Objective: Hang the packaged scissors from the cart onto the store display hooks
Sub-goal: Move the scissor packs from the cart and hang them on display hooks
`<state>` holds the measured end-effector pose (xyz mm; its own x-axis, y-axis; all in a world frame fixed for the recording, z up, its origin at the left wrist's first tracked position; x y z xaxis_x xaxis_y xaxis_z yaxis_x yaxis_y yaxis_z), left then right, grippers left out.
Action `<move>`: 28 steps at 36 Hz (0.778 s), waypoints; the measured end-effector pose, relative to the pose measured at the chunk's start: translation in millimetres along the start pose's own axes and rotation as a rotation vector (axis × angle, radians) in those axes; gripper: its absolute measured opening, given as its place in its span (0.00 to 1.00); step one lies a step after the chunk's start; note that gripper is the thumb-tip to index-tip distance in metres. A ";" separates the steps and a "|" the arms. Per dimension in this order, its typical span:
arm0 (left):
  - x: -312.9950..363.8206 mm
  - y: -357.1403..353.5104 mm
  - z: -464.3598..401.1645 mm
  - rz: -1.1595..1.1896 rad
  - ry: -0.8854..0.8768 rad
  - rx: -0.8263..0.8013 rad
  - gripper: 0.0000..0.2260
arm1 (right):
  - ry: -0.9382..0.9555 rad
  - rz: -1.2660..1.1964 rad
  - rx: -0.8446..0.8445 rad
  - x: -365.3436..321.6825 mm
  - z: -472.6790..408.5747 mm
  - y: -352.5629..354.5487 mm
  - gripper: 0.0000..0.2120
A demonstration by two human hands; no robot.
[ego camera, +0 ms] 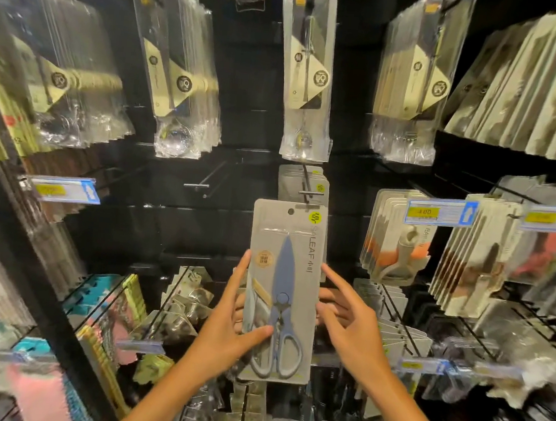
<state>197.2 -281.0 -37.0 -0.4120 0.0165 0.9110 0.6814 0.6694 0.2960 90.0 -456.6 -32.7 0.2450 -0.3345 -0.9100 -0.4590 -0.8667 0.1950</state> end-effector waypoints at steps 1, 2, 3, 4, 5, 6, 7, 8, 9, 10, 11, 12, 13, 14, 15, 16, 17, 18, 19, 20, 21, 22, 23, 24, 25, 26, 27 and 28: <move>-0.7 -3.5 -1.6 -0.003 0.003 -0.008 0.50 | -0.002 0.000 0.017 2.0 1.0 4.2 0.28; -0.4 -6.7 -3.2 -0.006 0.002 -0.014 0.50 | -0.003 -0.005 0.034 3.6 2.0 7.9 0.27; 0.9 -9.5 -4.7 -0.009 -0.004 -0.017 0.50 | -0.001 -0.009 0.050 4.7 2.5 11.1 0.27; 2.6 -11.9 -6.3 -0.013 -0.011 -0.017 0.50 | 0.002 -0.010 0.062 5.5 2.9 14.0 0.27; 4.4 -14.1 -7.9 -0.015 -0.017 -0.015 0.50 | 0.007 -0.008 0.071 5.9 3.0 16.5 0.27; 5.5 -15.8 -9.7 -0.017 -0.018 -0.013 0.49 | 0.012 -0.003 0.079 6.3 2.7 18.9 0.27; 6.6 -17.4 -11.6 -0.016 -0.017 -0.012 0.50 | 0.019 0.002 0.087 6.1 2.2 21.1 0.26; 7.3 -18.7 -13.4 -0.009 -0.014 -0.013 0.50 | 0.027 0.009 0.097 5.9 1.6 23.2 0.26; 7.7 -19.9 -15.0 -0.001 -0.011 -0.013 0.50 | 0.033 0.011 0.104 5.6 0.8 24.5 0.26; 8.2 -20.7 -16.5 0.006 -0.010 -0.014 0.50 | 0.037 0.008 0.107 5.0 0.0 25.2 0.25; 8.9 -21.5 -17.6 0.010 -0.011 -0.015 0.50 | 0.038 0.002 0.109 5.2 -0.9 25.7 0.25; 9.2 -22.0 -18.6 0.015 -0.011 -0.016 0.50 | 0.039 -0.004 0.109 5.3 -1.7 25.8 0.25; 9.6 -22.2 -19.2 0.019 -0.010 -0.015 0.50 | 0.039 -0.008 0.110 5.5 -2.6 25.9 0.25; 9.7 -22.2 -19.5 0.016 -0.009 -0.012 0.50 | 0.040 -0.007 0.112 6.0 -3.3 26.1 0.25; 9.9 -22.0 -19.6 0.008 -0.009 -0.005 0.50 | 0.042 -0.002 0.111 6.5 -3.9 26.3 0.25; 10.0 -21.9 -19.5 0.000 -0.011 0.001 0.50 | 0.042 0.005 0.110 6.5 -4.7 26.5 0.25; 10.2 -22.0 -19.3 -0.005 -0.014 0.005 0.50 | 0.042 0.010 0.109 6.6 -5.6 26.7 0.25; 10.6 -22.1 -19.0 -0.007 -0.015 0.007 0.50 | 0.043 0.013 0.107 6.6 -6.2 26.9 0.25; 11.3 -22.2 -18.9 -0.009 -0.016 0.010 0.50 | 0.044 0.015 0.105 6.8 -7.2 26.8 0.25; 12.1 -21.9 -19.0 -0.013 -0.017 0.014 0.50 | 0.044 0.015 0.104 7.1 -8.3 26.6 0.25; 12.7 -21.6 -19.4 -0.015 -0.019 0.019 0.50 | 0.045 0.015 0.104 7.6 -9.6 26.5 0.25; 12.7 -21.2 -20.1 -0.010 -0.020 0.022 0.50 | 0.045 0.013 0.105 8.2 -11.2 26.5 0.25; 12.3 -21.0 -20.7 0.003 -0.016 0.024 0.50 | 0.048 0.009 0.106 8.5 -12.3 26.8 0.25; 11.8 -20.8 -21.3 0.021 -0.009 0.025 0.50 | 0.055 0.003 0.108 8.2 -13.3 27.0 0.25; 11.3 -20.8 -22.0 0.033 -0.003 0.027 0.51 | 0.062 -0.004 0.108 8.0 -13.9 27.5 0.24; 11.0 -20.9 -22.5 0.038 0.001 0.028 0.51 | 0.068 -0.010 0.107 7.6 -14.2 27.7 0.24; 11.0 -21.4 -23.1 0.039 0.002 0.029 0.51 | 0.069 -0.013 0.108 7.8 -14.3 28.2 0.24; 11.2 -21.9 -23.7 0.041 0.003 0.029 0.51 | 0.070 -0.015 0.109 8.5 -14.2 28.9 0.24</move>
<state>192.0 -313.0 -26.5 -0.3827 0.0422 0.9229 0.6797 0.6894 0.2503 90.9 -489.8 -29.6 0.3097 -0.3496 -0.8842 -0.5436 -0.8281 0.1369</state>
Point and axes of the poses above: each hand's wrist, its own z-axis away from the middle knuckle, its own y-axis out of the back of the hand, x = y × z, the point moved 7 cm from there along -z, towards the middle knuckle, and after that the axes turned 5 degrees about -x, right-handed, at the moved point
